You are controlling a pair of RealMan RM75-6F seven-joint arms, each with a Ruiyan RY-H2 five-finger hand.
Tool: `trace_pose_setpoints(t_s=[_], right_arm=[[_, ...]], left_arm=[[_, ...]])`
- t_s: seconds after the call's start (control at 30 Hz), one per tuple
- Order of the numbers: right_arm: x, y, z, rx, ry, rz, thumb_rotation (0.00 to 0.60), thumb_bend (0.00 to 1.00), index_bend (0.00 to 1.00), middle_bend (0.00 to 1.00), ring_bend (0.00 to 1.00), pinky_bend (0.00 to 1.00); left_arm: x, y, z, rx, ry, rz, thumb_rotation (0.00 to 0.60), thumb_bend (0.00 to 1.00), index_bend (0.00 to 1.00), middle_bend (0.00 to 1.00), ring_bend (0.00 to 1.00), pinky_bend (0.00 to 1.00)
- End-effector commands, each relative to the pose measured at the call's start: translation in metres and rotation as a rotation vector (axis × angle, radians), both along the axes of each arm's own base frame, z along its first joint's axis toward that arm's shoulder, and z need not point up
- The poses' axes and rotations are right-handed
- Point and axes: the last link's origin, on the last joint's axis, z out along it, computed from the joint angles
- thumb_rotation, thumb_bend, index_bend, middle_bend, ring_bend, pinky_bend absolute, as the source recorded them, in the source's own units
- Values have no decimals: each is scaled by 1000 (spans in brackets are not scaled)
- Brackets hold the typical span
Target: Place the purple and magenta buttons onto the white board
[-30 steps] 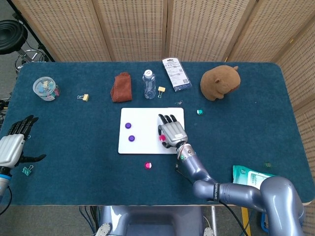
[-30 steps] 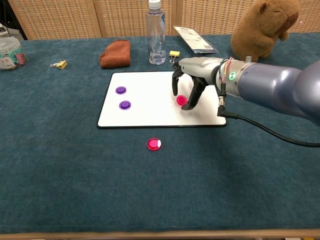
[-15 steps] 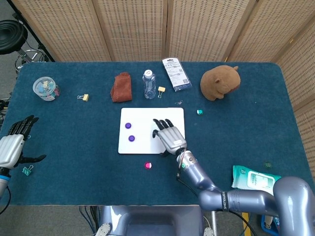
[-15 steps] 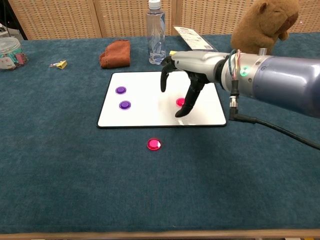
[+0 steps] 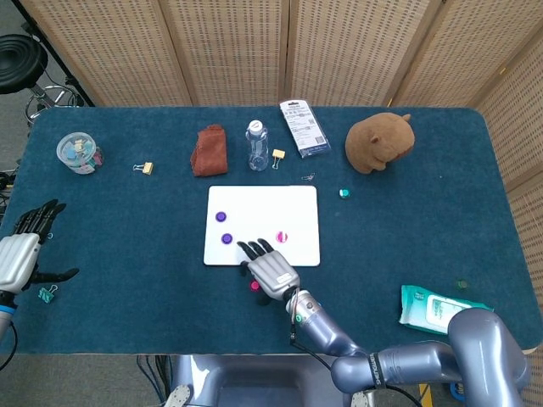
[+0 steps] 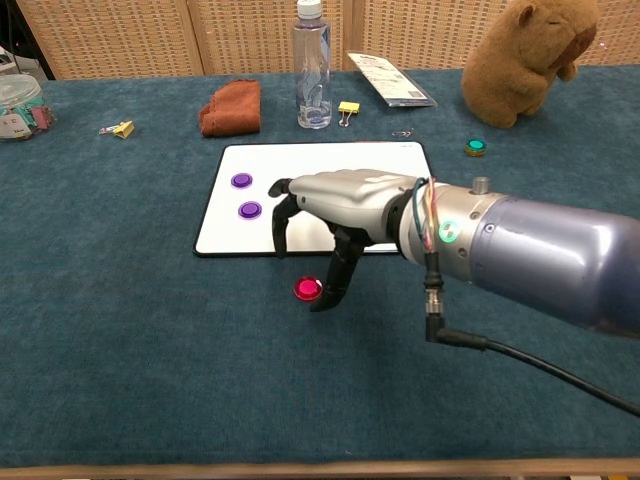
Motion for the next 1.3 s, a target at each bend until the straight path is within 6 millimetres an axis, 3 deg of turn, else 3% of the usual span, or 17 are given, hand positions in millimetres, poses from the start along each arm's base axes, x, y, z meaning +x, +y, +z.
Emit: trace_pose_setpoints(t_s=[0.03, 0.4, 1.03, 1.3], right_arm=[[1, -1, -3, -4, 5, -5, 600, 170, 388, 0, 0, 0], [-5, -7, -7, -13, 29, -29, 600, 248, 389, 0, 0, 0], [-7, -9, -18, 4, 32, -49, 600, 270, 405, 0, 0, 0], [-7, -9, -21, 10, 32, -57, 600, 330, 460, 0, 0, 0]], left_arm=[[0, 1, 1, 0, -4, 0, 600, 35, 0, 0, 0, 0], [-1, 1, 2, 2, -11, 0, 600, 35, 0, 0, 0, 0], [-1, 0, 2, 0, -6, -1, 600, 35, 0, 0, 0, 0], [-1, 1, 1, 0, -5, 1, 600, 36, 0, 0, 0, 0]])
